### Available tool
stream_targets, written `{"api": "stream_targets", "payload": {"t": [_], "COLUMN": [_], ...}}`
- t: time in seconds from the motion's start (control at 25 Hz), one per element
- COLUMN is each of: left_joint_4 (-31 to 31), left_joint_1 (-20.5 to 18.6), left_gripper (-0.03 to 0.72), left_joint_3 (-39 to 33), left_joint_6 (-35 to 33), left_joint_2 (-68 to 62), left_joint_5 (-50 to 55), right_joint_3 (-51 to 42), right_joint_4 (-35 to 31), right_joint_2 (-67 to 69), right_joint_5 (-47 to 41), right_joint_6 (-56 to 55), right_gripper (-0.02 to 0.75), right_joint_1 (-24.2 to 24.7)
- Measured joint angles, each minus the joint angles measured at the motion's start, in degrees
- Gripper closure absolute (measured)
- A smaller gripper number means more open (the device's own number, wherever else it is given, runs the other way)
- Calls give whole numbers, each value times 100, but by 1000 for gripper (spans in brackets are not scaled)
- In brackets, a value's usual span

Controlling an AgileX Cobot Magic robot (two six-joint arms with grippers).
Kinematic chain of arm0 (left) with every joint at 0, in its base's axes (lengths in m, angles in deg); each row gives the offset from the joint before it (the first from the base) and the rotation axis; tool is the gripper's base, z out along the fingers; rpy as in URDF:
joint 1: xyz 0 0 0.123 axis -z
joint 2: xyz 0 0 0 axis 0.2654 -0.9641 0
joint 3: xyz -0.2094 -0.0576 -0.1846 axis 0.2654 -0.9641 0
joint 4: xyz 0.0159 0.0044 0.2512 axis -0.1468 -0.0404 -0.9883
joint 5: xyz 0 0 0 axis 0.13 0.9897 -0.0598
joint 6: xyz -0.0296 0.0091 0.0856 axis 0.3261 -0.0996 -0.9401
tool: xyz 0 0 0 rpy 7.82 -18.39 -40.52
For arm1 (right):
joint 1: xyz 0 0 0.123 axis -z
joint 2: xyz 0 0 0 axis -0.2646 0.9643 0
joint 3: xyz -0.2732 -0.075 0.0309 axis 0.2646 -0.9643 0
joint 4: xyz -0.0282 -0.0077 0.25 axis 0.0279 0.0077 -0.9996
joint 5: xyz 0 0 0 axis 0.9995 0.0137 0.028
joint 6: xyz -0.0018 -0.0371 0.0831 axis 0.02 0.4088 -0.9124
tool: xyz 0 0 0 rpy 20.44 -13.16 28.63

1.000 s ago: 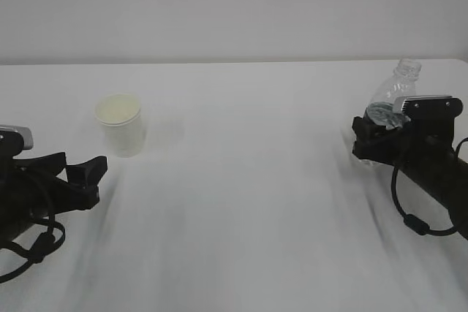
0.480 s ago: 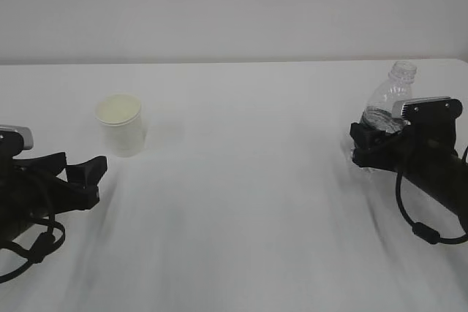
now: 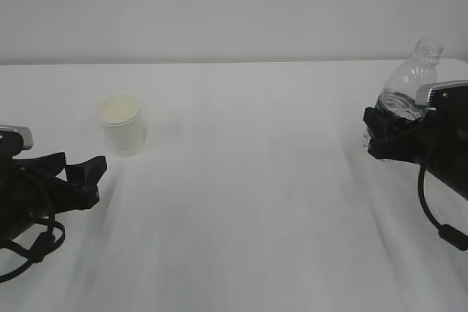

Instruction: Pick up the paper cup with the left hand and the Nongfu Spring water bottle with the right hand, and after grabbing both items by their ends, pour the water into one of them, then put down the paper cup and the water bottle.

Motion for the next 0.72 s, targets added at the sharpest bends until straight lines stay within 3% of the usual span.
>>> {"api": "stream_targets", "payload": {"t": [0.24, 0.52, 0.72], "left_joint_4": [0, 0, 0], "left_joint_1": [0, 0, 0], "left_gripper": [175, 18, -1], "left_joint_3": [0, 45, 345], "left_joint_6": [0, 0, 0], "left_joint_2": [0, 0, -53], "left_joint_5": [0, 0, 0], "right_joint_3": [-509, -899, -937], "right_joint_4": [4, 13, 131], "right_joint_2": [-610, -1138, -1189], "right_joint_5": [-9, -9, -23], "right_joint_6": [4, 4, 4], "right_gripper": [330, 330, 330], "right_joint_1": [0, 0, 0]}}
